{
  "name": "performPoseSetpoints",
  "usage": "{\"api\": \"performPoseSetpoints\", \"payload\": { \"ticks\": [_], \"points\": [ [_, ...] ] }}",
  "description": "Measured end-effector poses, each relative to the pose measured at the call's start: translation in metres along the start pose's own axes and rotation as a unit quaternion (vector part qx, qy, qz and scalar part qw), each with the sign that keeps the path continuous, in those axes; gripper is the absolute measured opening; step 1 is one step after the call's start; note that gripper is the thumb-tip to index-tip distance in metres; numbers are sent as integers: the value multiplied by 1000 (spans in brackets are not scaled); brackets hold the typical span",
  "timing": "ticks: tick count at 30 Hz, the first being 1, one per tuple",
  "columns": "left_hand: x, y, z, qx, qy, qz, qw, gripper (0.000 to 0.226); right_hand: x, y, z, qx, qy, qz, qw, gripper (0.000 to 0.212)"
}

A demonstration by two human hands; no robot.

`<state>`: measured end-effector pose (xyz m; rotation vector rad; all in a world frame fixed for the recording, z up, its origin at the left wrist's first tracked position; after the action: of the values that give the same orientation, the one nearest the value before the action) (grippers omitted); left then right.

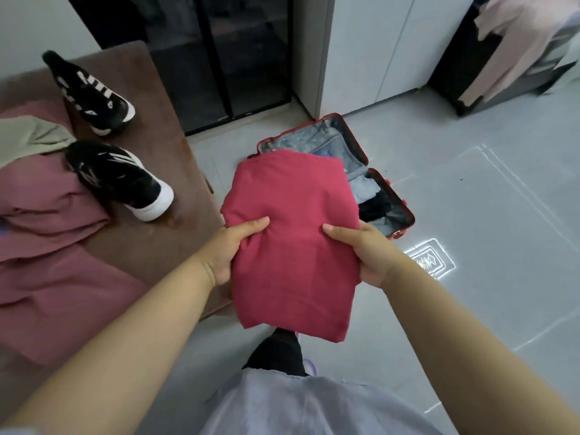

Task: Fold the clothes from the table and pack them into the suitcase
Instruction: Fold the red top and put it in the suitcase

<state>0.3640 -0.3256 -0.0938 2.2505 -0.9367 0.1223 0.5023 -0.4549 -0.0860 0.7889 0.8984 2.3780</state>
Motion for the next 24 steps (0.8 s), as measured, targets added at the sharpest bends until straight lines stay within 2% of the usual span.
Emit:
{"api": "performPoseSetpoints", "payload": {
  "ticks": [4,7,11,13,15,16,18,20,22,24],
  "points": [
    [34,-67,-12,-43,-37,45,997,32,-41,-26,27,5,-46,-50,998,14],
    [63,-123,-29,-59,-63,76,993,29,-73,-51,53,-1,-73,-100,992,32],
    [98,-193,-47,-32,-116,65,991,16,-113,-75,82,9,-107,-150,983,16],
    [112,-221,-46,-28,-122,51,991,21,-132,-85,93,-5,-123,-179,976,14],
    [127,-242,-41,-21,-124,38,991,31,-153,-95,100,-1,-122,-220,968,24],
    [134,-251,-38,-9,-129,27,991,45,-165,-99,103,-1,-117,-241,964,36],
    [143,-271,-33,17,-145,23,989,84,-196,-111,109,-18,-95,-283,954,69],
    [157,-288,-26,25,-189,86,978,116,-225,-118,123,-46,-42,-296,953,90],
    [169,-303,-21,34,-302,147,941,126,-250,-125,141,-64,13,-265,962,86],
    [182,-317,-16,46,-420,164,891,123,-272,-132,155,-48,81,-205,974,86]
  ]
}}
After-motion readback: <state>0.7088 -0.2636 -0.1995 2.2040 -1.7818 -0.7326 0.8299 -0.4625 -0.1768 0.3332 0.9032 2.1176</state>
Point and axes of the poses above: each hand's wrist, its own y-axis away from the middle knuckle, its own x-axis out of the palm, z = x × y, the point moved 6 cm from there along -y, towards the middle knuckle, and after that the axes turned 7 degrees about x, right-handed, at the moved point
